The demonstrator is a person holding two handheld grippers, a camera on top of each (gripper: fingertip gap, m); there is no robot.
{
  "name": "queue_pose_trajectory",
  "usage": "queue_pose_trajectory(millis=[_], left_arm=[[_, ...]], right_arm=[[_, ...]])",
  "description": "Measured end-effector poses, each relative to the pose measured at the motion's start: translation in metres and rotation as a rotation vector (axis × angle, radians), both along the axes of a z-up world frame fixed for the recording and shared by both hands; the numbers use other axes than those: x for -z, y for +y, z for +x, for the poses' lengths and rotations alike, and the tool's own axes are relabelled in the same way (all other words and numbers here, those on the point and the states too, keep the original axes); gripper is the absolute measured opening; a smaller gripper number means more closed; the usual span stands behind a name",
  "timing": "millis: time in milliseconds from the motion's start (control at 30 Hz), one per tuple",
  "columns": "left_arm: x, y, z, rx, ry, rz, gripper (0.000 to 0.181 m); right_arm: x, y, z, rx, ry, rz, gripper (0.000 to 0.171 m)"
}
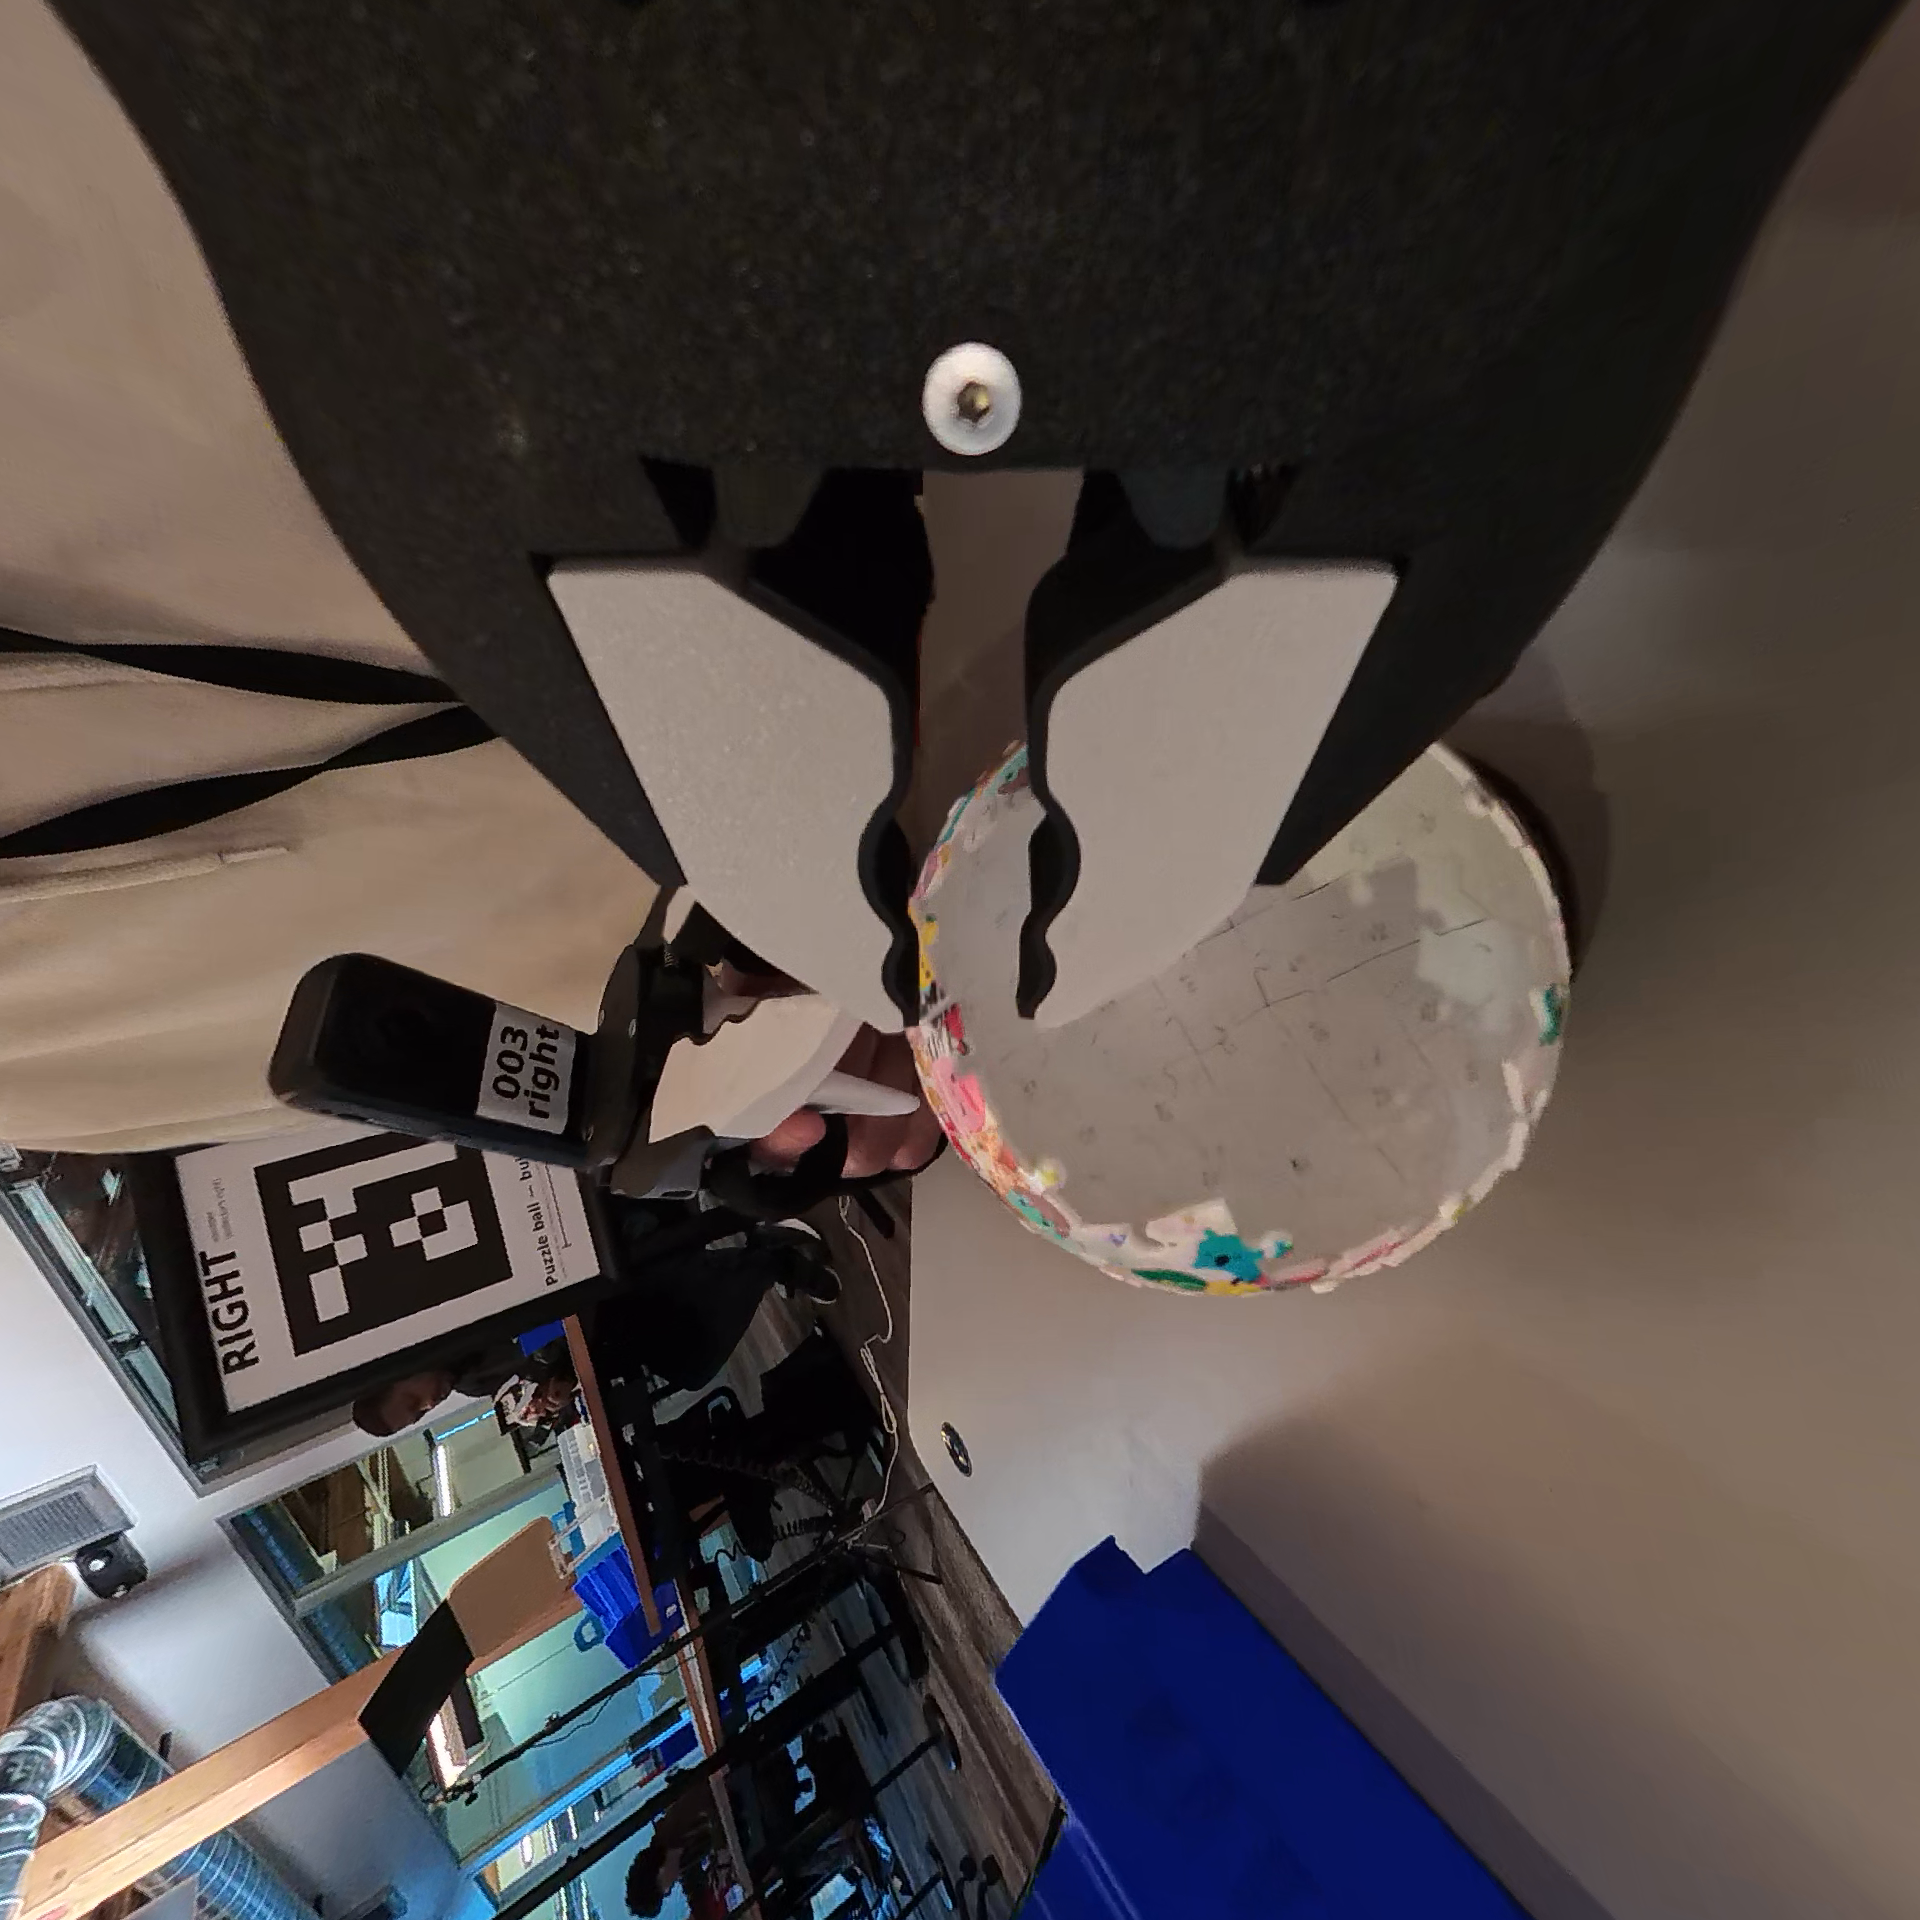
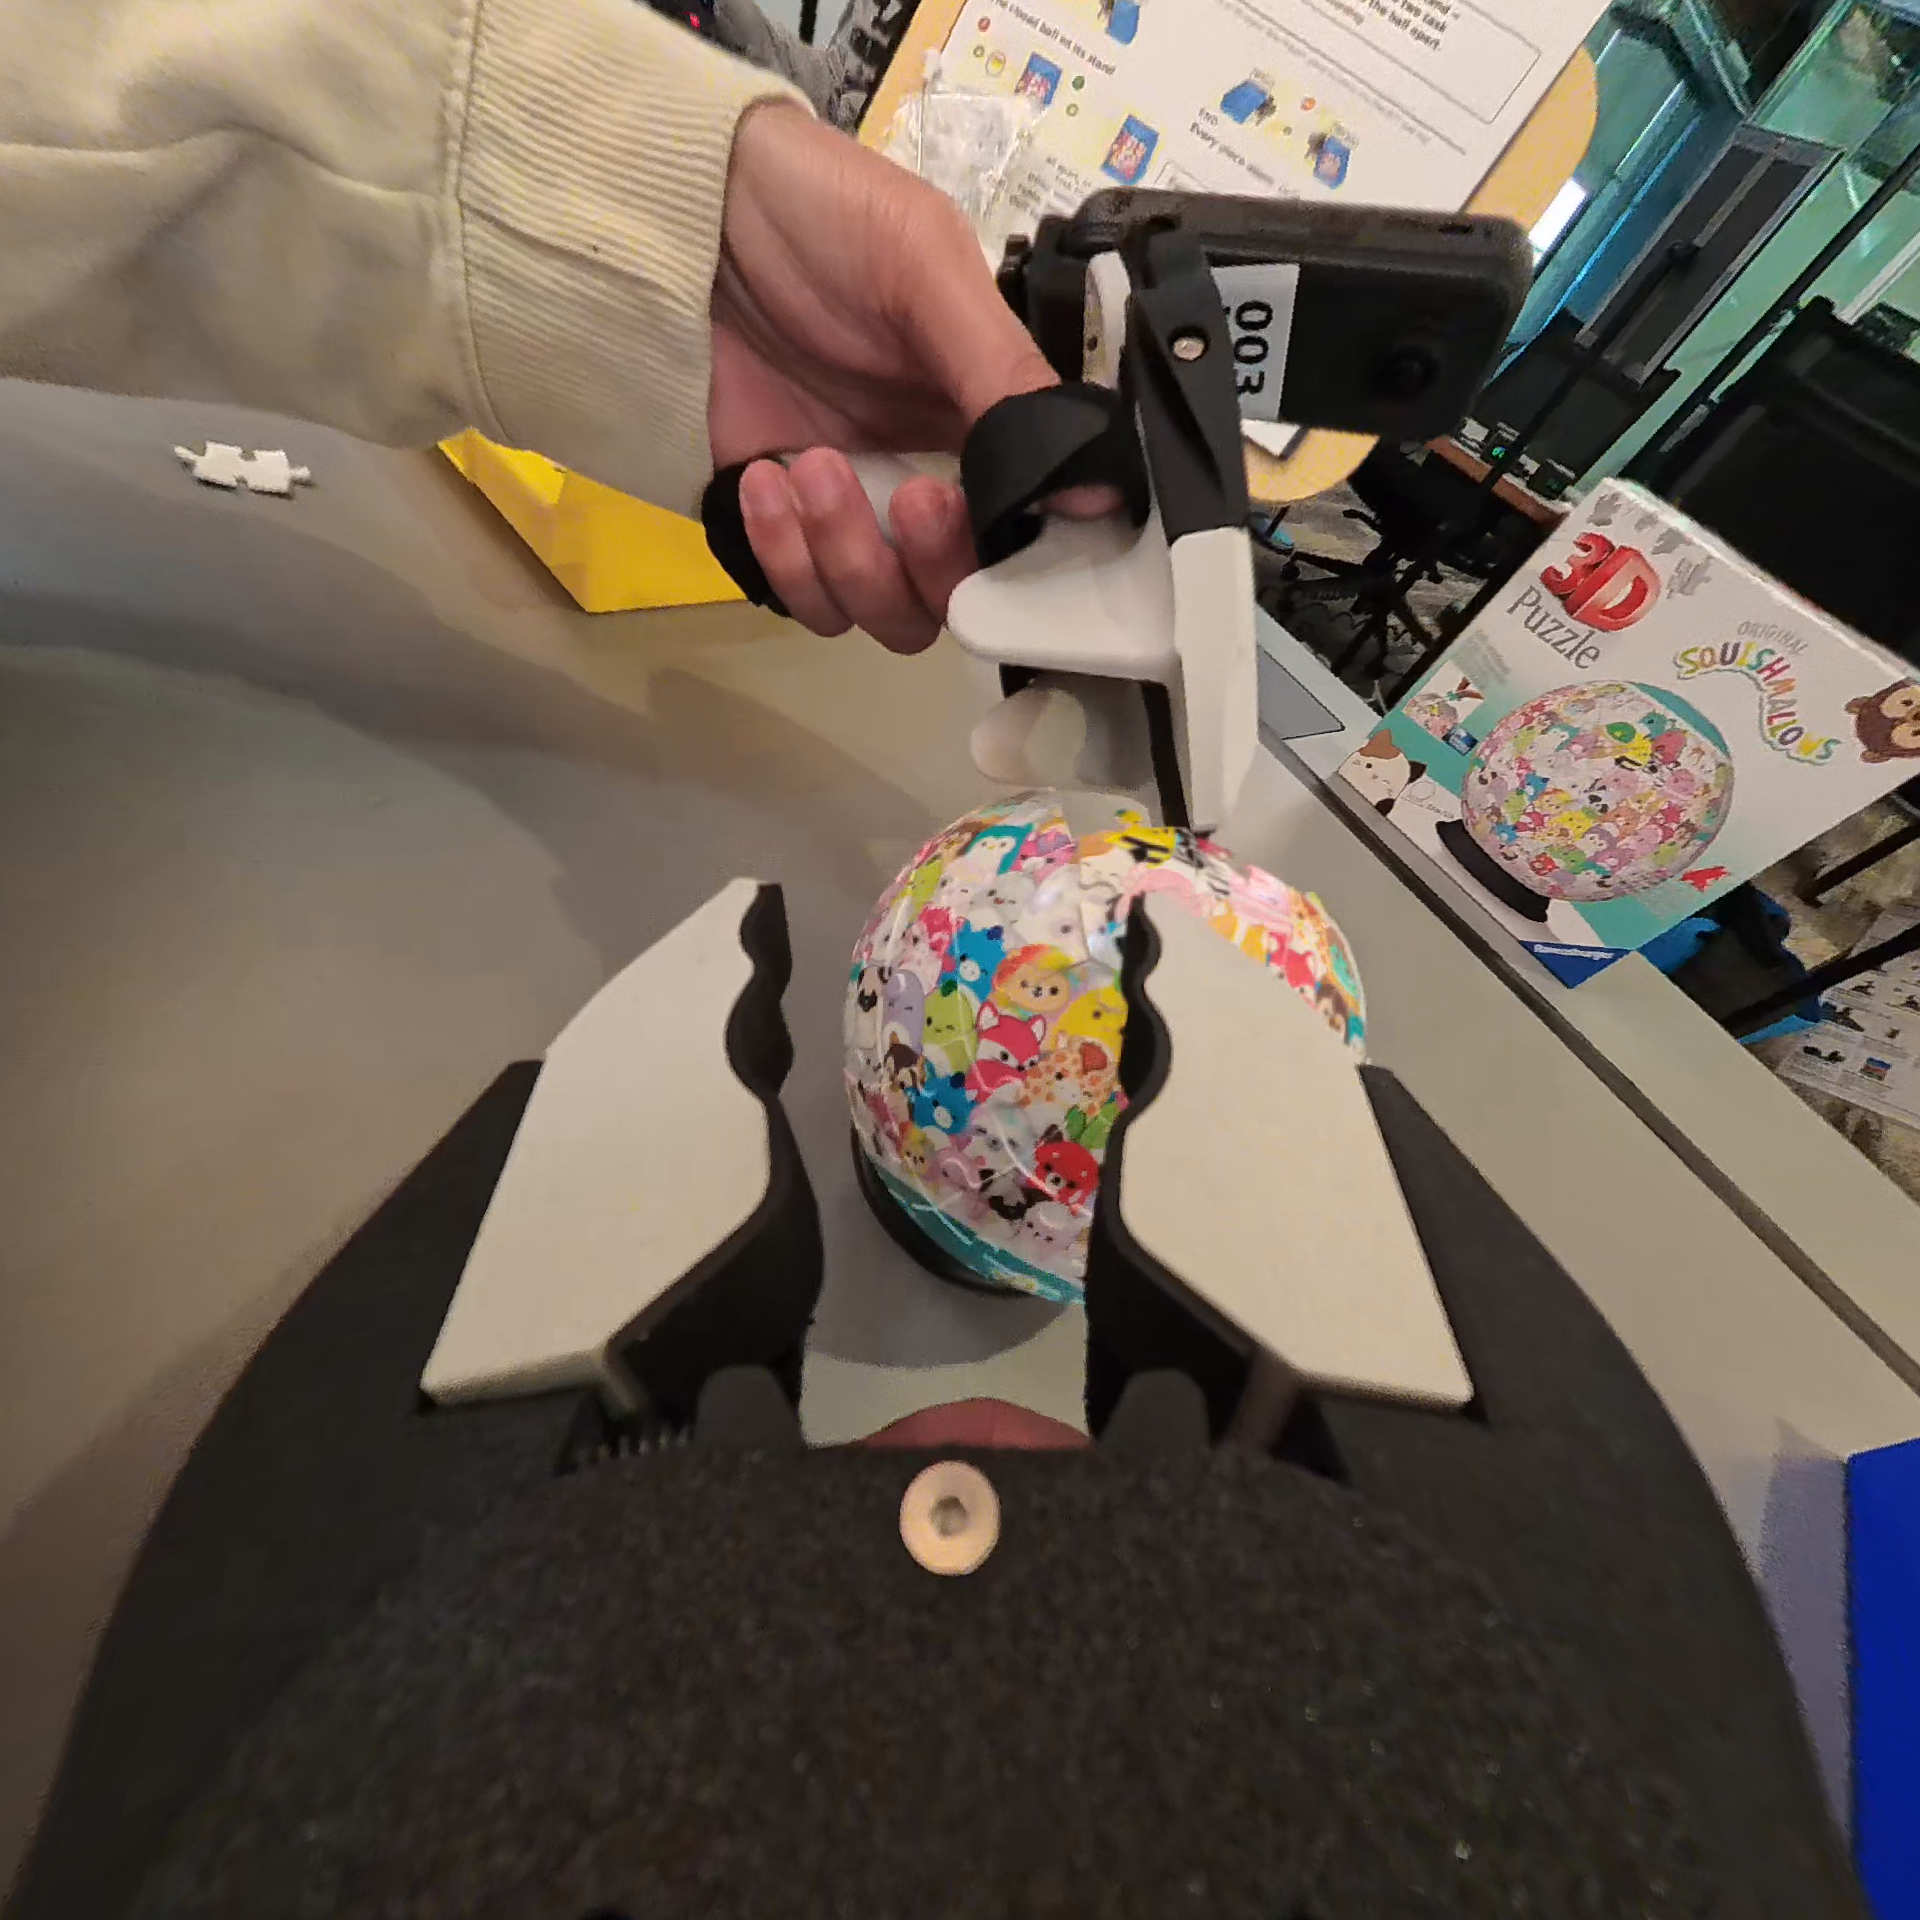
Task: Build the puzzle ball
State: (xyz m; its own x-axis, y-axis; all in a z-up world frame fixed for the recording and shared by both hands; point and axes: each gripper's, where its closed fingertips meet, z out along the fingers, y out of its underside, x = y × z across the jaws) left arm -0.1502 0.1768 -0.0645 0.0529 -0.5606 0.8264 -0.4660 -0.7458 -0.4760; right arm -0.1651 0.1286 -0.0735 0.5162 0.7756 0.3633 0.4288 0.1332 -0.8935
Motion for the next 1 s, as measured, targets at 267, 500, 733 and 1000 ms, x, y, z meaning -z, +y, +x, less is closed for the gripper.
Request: queue_pose_trajectory(millis=[267, 500, 733, 1000], left_arm=[[0.0, -0.009, -0.001, 0.024, 0.005, 0.012, 0.017], [-0.001, 0.002, 0.004, 0.031, -0.001, -0.02, 0.02], [-0.004, 0.007, 0.006, 0.036, -0.022, -0.058, 0.02], [-0.005, 0.002, 0.008, 0.077, -0.04, -0.097, 0.02]], right_arm=[[-0.001, -0.006, 0.006, 0.0, 0.02, 0.017, 0.06], [-0.001, 0.001, 0.003, 0.008, 0.028, -0.012, 0.064], [-0.014, 0.011, -0.004, -0.004, 0.041, -0.072, 0.063], [-0.004, 0.016, -0.012, -0.001, -0.022, -0.11, 0.069]])
